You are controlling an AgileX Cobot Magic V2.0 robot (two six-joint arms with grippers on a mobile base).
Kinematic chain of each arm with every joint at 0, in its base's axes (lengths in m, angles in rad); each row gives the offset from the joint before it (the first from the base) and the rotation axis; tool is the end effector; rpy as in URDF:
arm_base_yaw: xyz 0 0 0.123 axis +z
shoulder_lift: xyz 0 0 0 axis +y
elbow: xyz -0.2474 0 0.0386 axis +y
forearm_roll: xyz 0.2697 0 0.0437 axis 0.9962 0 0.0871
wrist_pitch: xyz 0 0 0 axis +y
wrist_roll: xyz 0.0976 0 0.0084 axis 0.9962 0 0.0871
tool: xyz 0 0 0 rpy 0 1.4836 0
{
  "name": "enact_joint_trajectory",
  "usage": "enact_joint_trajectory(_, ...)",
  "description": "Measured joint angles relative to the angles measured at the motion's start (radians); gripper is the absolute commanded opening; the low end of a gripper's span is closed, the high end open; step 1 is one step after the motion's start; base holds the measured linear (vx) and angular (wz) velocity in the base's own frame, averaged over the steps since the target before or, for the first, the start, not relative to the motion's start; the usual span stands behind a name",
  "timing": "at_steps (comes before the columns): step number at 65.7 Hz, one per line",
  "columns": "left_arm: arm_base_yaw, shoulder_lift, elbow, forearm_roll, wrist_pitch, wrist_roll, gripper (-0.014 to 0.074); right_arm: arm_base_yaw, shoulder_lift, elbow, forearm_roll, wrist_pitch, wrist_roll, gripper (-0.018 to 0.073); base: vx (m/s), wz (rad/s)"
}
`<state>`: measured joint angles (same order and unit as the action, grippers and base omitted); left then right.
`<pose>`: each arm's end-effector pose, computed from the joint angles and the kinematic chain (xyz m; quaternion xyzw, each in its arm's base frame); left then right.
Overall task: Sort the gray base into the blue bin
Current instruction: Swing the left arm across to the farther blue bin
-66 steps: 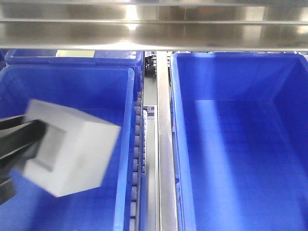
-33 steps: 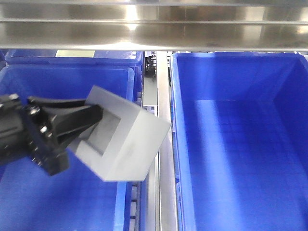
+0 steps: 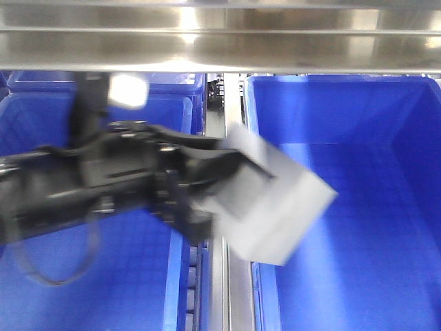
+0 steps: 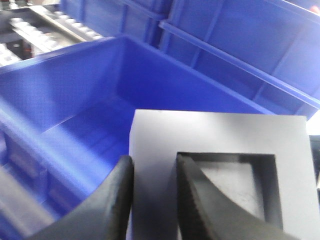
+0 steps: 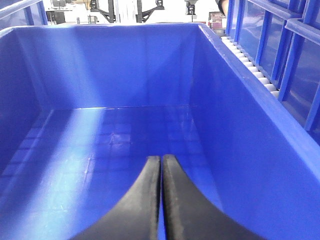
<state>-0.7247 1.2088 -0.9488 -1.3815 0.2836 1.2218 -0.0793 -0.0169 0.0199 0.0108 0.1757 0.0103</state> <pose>0.2157 -0.2271 0.3197 0.3018 0.7193 -0.3599 0.5119 0.1190 -0.0093 0.1912 0.0364 0.7378 -0.0190 0.6738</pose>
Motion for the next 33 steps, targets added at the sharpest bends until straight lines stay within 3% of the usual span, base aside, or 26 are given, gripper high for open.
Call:
enact_joint_trajectory(16, -0.097, 0.128, -0.108, 0.022, -0.034, 0.003, -0.0007, 0.000, 0.000, 0.000, 0.000, 0.000, 0.000, -0.0005, 0.00, 0.00)
enact_joint_trajectory(33, -0.152, 0.276, -0.245, 0.024, -0.041, 0.005, -0.0007, 0.000, 0.000, 0.000, 0.000, -0.002, 0.000, -0.0005, 0.00, 0.00)
